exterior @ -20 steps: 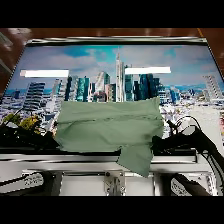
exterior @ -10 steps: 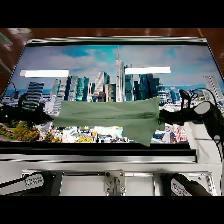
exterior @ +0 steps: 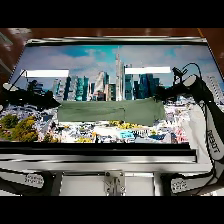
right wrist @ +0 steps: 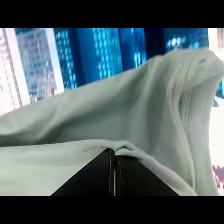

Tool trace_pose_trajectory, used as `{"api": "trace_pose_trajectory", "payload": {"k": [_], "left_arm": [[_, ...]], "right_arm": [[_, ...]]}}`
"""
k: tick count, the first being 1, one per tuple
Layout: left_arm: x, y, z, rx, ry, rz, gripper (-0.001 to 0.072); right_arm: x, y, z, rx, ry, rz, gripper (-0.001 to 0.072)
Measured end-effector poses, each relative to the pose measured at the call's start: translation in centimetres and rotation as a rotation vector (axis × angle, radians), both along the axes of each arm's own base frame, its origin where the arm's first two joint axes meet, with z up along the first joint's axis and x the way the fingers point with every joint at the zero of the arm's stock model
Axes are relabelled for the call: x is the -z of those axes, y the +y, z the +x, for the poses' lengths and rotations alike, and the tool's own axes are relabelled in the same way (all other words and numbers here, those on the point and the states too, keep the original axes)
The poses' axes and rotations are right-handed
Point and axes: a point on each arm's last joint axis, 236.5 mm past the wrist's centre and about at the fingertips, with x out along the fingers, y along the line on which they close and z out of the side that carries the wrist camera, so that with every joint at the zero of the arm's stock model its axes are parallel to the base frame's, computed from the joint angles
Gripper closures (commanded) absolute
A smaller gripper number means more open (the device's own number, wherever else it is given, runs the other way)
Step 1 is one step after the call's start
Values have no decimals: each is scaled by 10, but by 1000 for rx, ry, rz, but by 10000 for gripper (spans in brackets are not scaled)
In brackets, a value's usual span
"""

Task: Fold the shirts.

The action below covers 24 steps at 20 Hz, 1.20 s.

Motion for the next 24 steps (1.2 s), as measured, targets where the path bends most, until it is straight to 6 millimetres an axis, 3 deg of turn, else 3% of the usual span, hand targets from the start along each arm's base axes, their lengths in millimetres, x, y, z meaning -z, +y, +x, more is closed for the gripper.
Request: {"api": "trace_pose_trajectory", "payload": {"k": [1,2,3,4,7,11,14,18,23,24], "left_arm": [[7,0,2,-6,19,-6,660],[14,-1,2,-8,36,-11,561],[21,-2,1,-8,56,-16,342],[25,-4,-1,-3,76,-23,178],[26,-4,-7,13,111,-48,189],[2,12,-8,23,105,-72,191],[-28,16,-10,60,51,-65,261],[-66,10,-13,107,-34,-37,261],[-92,-12,-15,163,-96,-33,261],[-96,-21,-14,172,-108,-45,261]], "right_arm": [[6,0,6,1,4,-2,621],[13,0,8,-1,15,-4,524],[20,1,10,0,28,-2,235],[25,1,10,-3,40,-1,45],[27,3,6,-50,58,-5,35],[9,-41,-15,-97,107,-107,35],[15,-66,-44,-75,218,-99,35],[36,-56,-59,-72,299,2,35],[62,-15,-54,-68,343,158,52],[65,-6,-53,-73,346,177,254]]}}
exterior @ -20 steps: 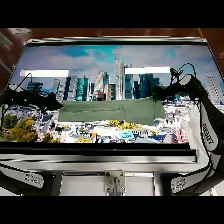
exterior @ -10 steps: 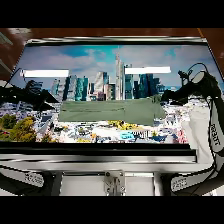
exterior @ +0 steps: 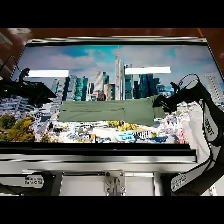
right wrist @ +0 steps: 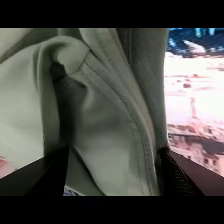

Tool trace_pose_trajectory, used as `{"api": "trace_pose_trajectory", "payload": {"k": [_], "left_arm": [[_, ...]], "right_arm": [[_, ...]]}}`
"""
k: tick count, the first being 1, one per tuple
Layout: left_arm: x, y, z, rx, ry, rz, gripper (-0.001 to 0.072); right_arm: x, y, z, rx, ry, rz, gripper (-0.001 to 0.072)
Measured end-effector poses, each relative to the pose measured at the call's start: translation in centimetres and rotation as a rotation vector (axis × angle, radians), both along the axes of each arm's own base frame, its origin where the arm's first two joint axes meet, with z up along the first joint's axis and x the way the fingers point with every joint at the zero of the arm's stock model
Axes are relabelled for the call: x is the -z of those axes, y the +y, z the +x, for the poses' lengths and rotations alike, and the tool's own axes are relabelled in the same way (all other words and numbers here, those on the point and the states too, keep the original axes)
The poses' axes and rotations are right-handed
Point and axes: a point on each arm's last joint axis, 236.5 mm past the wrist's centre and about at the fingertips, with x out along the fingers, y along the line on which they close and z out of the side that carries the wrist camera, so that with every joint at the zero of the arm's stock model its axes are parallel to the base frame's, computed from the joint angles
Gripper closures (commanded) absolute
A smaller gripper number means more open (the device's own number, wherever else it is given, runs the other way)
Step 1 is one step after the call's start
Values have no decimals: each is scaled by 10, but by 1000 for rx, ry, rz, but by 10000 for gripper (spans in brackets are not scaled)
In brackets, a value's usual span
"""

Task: Fold the shirts.

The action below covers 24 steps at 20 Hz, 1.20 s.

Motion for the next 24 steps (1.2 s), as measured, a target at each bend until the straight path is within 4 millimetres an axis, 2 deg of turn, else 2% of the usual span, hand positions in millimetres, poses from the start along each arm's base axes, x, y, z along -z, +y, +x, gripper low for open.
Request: {"api": "trace_pose_trajectory", "payload": {"k": [1,2,3,4,5,7,9,11,15,18,21,24], "left_arm": [[-3,-8,2,7,-14,-11,261],[-7,-16,6,10,-32,-22,262],[-11,-27,11,13,-56,-34,272],[-13,-37,16,20,-80,-40,384],[-14,-48,21,24,-101,-41,536],[-16,-77,30,46,-145,-44,641],[-9,-116,34,87,-173,-43,664],[6,-165,31,147,-185,-45,665],[40,-270,3,266,-180,-75,665],[58,-337,-22,296,-179,-117,665],[76,-387,-44,277,-149,-168,665],[100,-419,-62,230,-74,-215,665]], "right_arm": [[5,9,0,-7,7,17,547],[11,12,-1,-19,9,16,646],[11,15,0,-30,-1,14,650],[9,17,2,-39,-14,10,650],[5,18,4,-45,-31,4,650],[-19,17,11,-52,-94,-7,650],[-53,19,14,-58,-159,-12,650],[-92,23,12,-58,-216,-9,650],[-159,27,-10,-62,-283,-19,650],[-196,30,-31,-52,-302,-20,650],[-222,35,-52,-45,-305,-21,650],[-239,46,-72,-59,-297,-30,650]]}}
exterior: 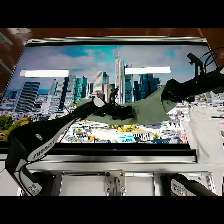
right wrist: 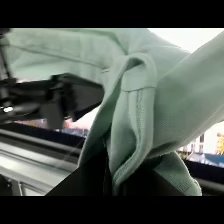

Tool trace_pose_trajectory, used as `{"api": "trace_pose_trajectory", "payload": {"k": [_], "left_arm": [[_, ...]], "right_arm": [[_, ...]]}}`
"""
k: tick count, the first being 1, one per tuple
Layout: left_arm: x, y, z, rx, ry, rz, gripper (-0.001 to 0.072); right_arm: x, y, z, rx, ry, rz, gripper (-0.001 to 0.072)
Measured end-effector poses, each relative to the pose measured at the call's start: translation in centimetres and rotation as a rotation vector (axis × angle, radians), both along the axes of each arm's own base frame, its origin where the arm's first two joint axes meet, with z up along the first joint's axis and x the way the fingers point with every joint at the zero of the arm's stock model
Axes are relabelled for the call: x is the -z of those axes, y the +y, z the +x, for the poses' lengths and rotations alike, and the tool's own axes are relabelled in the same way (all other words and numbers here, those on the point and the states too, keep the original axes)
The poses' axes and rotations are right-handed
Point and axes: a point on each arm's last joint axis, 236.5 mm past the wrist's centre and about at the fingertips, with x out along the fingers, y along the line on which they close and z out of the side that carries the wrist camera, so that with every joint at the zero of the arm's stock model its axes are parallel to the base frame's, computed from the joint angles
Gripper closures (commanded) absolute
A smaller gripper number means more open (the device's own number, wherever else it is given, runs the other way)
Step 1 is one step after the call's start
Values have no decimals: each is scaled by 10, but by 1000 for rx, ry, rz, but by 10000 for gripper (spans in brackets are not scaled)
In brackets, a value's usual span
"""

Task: Fold the shirts.

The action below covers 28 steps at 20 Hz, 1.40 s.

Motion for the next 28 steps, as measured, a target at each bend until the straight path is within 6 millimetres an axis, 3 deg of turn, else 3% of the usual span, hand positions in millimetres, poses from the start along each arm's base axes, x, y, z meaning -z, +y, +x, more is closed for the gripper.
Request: {"api": "trace_pose_trajectory", "payload": {"k": [4,6,8,10,13,15,16,17,18,19,21,24,26,28], "left_arm": [[13,-12,-4,-29,58,-39,669],[2,2,9,-22,19,-40,669],[-17,38,36,-22,-68,0,670],[-46,98,71,-48,-165,75,670],[-108,230,126,-205,-310,204,668],[-155,319,140,-340,-382,267,668],[-174,355,137,-391,-401,291,667],[-193,389,132,-442,-423,318,668],[-206,414,123,-476,-433,340,667],[-216,433,112,-497,-436,359,668],[-228,457,93,-519,-442,390,667],[-224,467,72,-520,-419,411,667],[-215,470,64,-515,-395,420,667],[-207,472,60,-510,-383,426,667]], "right_arm": [[-8,21,-18,-34,13,-28,650],[-9,35,-22,-53,8,-33,650],[-12,53,-18,-54,-21,-27,651],[-11,78,-9,-62,-54,-11,650],[6,136,7,-106,-89,34,650],[26,188,17,-129,-106,89,650],[39,214,22,-129,-109,117,639],[55,241,27,-118,-103,153,492],[71,266,32,-97,-90,194,205],[87,291,35,-65,-72,246,119],[109,327,43,2,-40,346,119],[118,337,59,57,-32,422,120],[115,318,68,44,-28,414,120],[114,280,67,-22,-8,339,118]]}}
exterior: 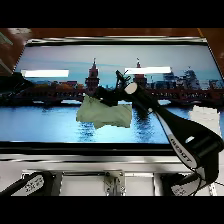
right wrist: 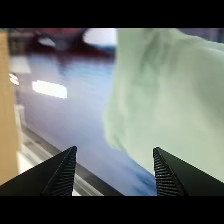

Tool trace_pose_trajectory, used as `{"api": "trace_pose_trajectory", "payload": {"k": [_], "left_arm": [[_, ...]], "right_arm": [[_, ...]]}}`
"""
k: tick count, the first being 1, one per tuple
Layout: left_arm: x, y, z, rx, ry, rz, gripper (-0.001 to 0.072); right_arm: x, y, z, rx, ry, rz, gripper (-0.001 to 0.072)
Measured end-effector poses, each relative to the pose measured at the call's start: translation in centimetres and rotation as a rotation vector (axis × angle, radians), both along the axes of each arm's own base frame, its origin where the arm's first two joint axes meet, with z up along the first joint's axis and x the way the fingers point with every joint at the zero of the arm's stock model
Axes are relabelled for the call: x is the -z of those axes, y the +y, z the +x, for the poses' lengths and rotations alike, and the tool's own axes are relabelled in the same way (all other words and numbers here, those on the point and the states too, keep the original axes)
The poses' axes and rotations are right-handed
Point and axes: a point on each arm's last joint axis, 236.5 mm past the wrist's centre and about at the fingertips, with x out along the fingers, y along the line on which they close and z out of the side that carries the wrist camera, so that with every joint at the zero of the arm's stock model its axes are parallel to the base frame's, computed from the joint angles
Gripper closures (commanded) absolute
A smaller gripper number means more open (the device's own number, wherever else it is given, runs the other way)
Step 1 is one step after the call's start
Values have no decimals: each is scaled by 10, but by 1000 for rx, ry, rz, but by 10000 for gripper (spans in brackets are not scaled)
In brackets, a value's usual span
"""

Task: Fold the shirts.

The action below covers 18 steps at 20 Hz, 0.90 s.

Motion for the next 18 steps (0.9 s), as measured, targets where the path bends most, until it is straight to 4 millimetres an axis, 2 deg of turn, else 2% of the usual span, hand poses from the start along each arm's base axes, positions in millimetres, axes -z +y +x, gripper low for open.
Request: {"api": "trace_pose_trajectory", "payload": {"k": [1,5,7,9,14,15,16,17,18], "left_arm": [[2,0,-1,1,3,2,667],[6,2,-3,5,6,9,667],[7,2,-4,6,7,11,667],[8,2,-4,6,8,11,667],[8,2,-4,6,7,11,667],[7,1,-4,6,5,7,667],[6,0,-3,6,3,1,667],[5,-1,-3,7,0,-9,667],[3,-3,-2,8,-4,-20,667]], "right_arm": [[3,-24,-3,-34,13,-61,41],[36,-153,-25,-97,162,-394,36],[54,-186,-41,-90,246,-451,36],[74,-192,-51,-66,300,-429,36],[120,-175,-60,-30,395,-297,37],[122,-168,-61,-29,407,-259,88],[125,-161,-58,-18,408,-223,263],[129,-158,-54,-9,395,-212,522],[133,-157,-46,12,373,-197,647]]}}
